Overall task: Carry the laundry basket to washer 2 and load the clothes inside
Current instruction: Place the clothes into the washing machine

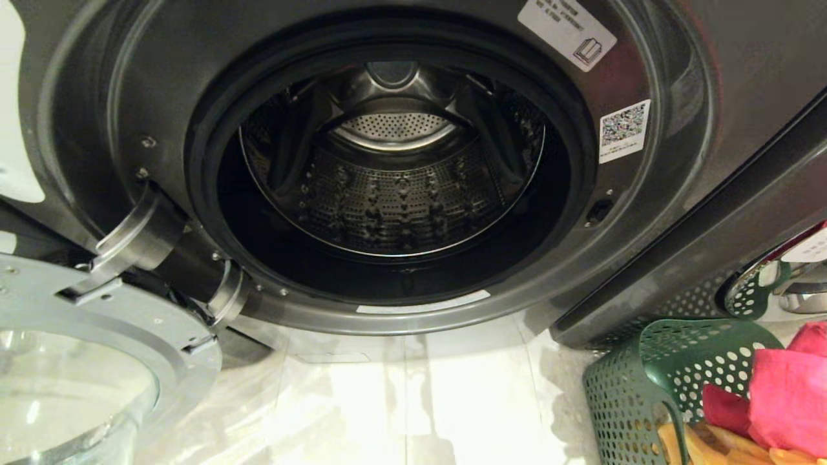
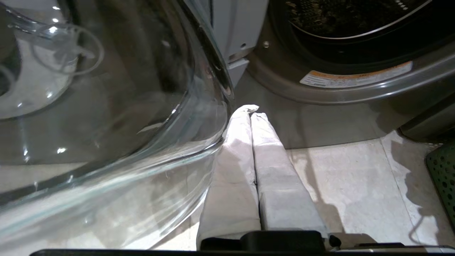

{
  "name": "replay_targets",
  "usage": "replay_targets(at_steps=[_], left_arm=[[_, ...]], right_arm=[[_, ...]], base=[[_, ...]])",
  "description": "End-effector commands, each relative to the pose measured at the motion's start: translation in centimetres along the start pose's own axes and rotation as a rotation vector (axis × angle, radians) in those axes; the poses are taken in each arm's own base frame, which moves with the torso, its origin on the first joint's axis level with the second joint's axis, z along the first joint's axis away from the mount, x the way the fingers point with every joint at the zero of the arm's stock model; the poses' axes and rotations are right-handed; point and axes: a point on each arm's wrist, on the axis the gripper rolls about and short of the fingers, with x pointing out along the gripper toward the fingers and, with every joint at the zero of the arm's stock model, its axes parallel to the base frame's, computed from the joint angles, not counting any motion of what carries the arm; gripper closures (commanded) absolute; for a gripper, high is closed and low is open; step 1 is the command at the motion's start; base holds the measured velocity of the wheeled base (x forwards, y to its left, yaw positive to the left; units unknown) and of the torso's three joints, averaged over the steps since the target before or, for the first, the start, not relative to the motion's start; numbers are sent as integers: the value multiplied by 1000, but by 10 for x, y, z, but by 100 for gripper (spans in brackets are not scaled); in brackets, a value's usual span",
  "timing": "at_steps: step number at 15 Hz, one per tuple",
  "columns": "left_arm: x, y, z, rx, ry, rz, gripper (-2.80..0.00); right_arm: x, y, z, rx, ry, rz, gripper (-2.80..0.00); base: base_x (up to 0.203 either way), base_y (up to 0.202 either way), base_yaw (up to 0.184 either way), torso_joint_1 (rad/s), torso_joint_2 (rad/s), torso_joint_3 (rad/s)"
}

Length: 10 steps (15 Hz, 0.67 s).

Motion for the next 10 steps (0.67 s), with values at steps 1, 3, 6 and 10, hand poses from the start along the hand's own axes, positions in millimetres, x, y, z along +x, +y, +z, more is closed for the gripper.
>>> replay_targets(at_steps=[1,3,6,10], left_arm=[[2,1,-11,0,39,12,0],[2,1,-11,0,41,12,0],[2,1,-11,0,40,12,0],[2,1,-11,1,39,12,0]], right_arm=[[0,0,0,-2,5,1,0],[1,0,-1,-2,8,1,0],[1,0,-2,-2,13,2,0],[1,0,-2,-2,12,4,0]], base=[[0,54,-3,3,2,6],[0,0,0,0,0,0],[0,0,0,0,0,0],[0,0,0,0,0,0]])
